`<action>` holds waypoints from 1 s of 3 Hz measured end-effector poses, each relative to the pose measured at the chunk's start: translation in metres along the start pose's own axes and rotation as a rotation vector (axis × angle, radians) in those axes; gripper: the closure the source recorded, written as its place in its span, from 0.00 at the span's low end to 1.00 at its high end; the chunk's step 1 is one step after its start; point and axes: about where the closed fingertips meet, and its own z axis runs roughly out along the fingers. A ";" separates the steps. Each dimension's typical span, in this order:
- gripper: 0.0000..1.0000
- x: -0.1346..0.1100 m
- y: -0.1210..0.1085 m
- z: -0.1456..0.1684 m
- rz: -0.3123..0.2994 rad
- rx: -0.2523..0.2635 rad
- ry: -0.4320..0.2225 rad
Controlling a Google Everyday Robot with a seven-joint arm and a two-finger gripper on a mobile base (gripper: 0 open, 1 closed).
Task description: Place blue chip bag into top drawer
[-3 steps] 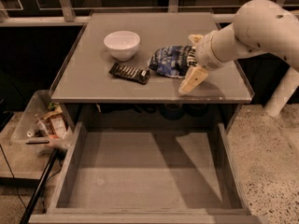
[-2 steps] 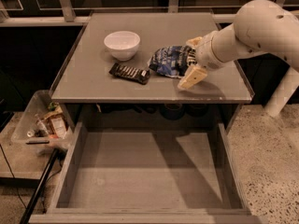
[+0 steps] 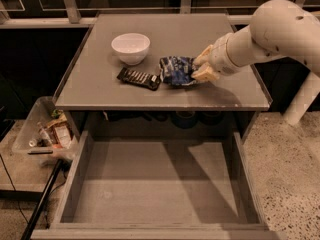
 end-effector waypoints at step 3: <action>1.00 0.000 0.000 0.000 0.000 0.000 0.000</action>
Offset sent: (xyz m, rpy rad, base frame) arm 0.0000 0.0000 0.0000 0.0000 0.0000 0.0000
